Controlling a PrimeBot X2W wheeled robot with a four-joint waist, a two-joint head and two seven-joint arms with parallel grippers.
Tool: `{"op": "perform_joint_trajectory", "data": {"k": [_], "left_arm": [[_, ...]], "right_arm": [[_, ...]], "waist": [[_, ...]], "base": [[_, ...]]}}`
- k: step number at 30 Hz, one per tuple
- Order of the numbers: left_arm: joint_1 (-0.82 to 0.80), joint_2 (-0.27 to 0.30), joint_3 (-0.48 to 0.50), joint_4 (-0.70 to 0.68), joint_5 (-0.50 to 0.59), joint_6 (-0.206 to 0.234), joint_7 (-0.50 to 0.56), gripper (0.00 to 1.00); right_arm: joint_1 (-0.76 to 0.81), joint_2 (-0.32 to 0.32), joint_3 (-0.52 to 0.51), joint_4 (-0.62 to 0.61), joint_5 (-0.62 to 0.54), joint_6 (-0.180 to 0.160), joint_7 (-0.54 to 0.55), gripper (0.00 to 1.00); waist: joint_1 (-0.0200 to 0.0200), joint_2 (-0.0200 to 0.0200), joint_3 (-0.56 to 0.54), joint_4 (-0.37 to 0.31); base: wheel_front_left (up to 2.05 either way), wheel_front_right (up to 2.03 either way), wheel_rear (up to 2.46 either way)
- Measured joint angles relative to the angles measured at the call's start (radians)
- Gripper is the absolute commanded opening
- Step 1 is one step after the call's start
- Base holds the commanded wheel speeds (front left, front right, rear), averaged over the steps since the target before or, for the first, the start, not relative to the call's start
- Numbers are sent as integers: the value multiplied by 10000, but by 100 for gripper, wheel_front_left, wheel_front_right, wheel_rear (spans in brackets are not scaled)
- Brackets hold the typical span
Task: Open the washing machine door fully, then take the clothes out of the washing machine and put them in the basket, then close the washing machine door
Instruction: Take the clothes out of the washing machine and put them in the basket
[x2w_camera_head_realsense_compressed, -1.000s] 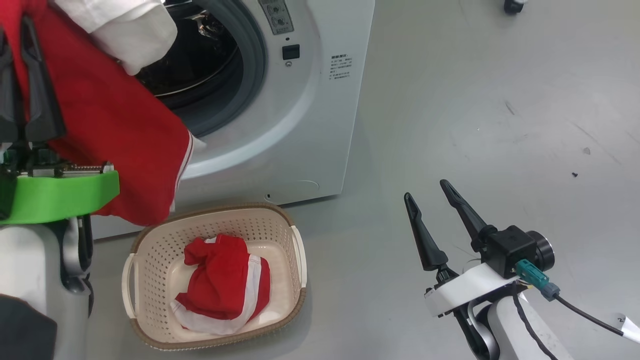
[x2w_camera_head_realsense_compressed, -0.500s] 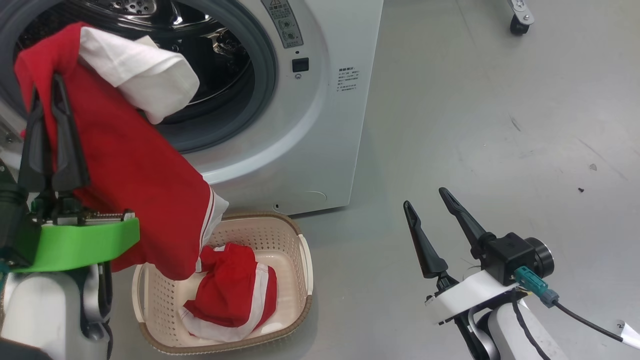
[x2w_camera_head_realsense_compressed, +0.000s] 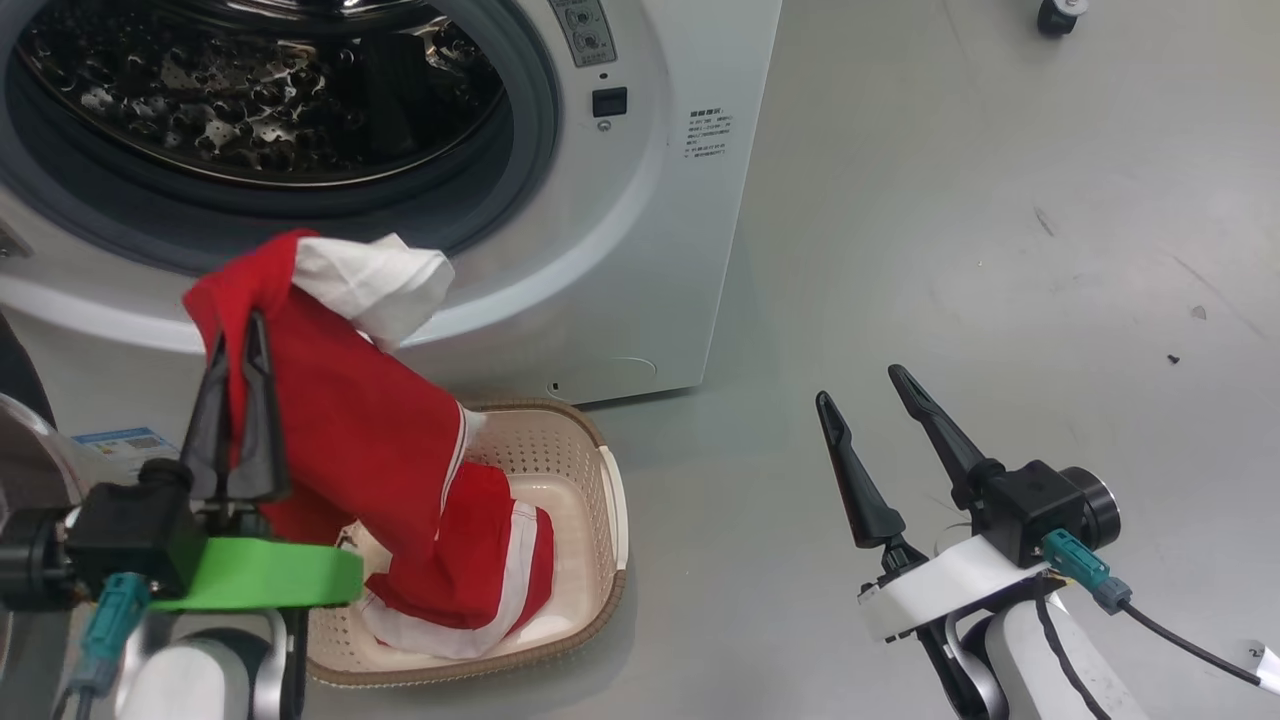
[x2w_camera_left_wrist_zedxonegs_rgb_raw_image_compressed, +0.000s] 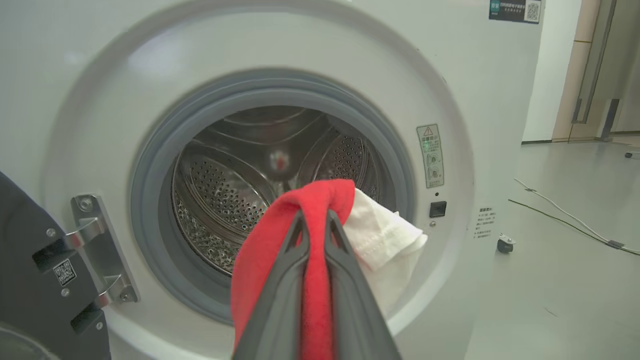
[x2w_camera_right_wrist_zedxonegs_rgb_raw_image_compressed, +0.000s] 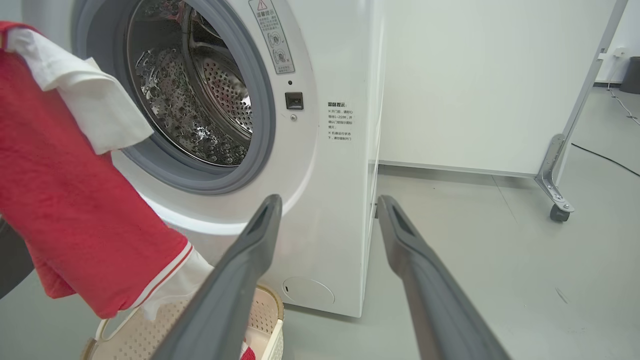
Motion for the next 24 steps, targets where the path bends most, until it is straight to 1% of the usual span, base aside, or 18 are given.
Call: {"op": "perform_joint_trajectory", "data": {"k": [6,11,15,20,24], "left_arm": [[416,-132,-366,671,-211,0,276,0],[479,-150,-504,1327,-282,0,428,0],[473,-163,-508,2004,-545,0,533,0],[388,-173,-445,2846,-690,-4,646,0],[-97,-176,-418,3547,-782,-17,796,0]], "right_arm": [[-11,0,-13,-127,-27,6,0,100],[-129,-2,52,-213,-121,44,0,100],[-166,0,79,-291,-121,92,0,100],[-399,0,98,-426,-121,128,0,100],[-553,0,84,-562,-121,134,0,100]], "waist": [[0,0,282,19],[0,0,586,-15],[0,0,868,-95],[0,0,1278,-247],[0,0,1665,-375]], "base": [[0,0,0],[0,0,0],[0,0,0],[0,0,0],[0,0,0]]}}
